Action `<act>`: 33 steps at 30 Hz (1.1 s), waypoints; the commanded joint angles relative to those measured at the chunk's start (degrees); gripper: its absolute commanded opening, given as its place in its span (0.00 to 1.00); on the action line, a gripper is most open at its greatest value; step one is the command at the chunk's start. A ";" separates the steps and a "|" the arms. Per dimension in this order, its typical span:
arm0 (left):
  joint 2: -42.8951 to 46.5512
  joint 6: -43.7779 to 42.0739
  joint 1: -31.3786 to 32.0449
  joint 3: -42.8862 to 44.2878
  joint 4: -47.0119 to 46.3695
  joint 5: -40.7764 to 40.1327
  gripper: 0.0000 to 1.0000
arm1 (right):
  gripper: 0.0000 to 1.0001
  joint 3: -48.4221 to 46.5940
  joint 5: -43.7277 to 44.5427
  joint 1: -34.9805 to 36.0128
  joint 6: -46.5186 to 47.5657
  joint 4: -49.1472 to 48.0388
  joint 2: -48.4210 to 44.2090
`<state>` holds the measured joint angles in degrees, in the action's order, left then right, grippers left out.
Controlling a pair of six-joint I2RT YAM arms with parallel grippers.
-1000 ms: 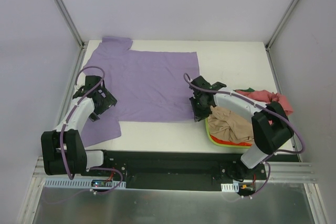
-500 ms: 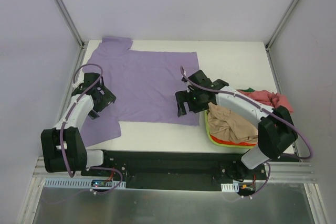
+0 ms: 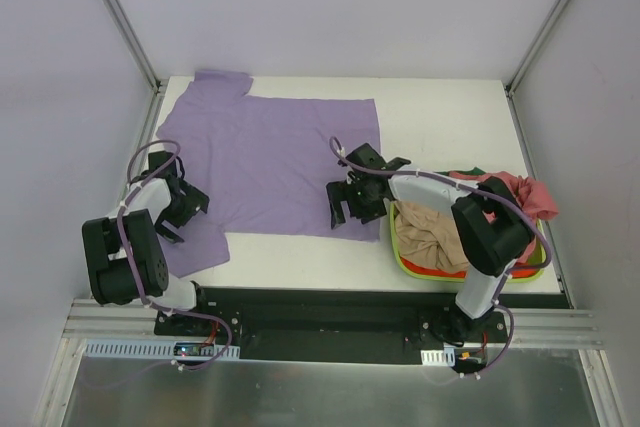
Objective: Fold and stack the t-shirts
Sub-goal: Flatten out the tshirt, then grap the side of the flattened tshirt closest away from the robot with both arms
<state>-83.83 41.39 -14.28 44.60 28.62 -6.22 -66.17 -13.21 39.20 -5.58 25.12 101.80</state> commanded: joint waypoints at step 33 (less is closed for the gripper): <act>-20.64 -7.45 -0.31 39.56 1.88 13.43 0.99 | 0.96 -36.20 4.26 -11.85 2.24 7.48 19.46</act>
<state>-95.72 37.39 -14.70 75.05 30.46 3.18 -94.94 -10.17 31.46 -5.06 29.61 114.19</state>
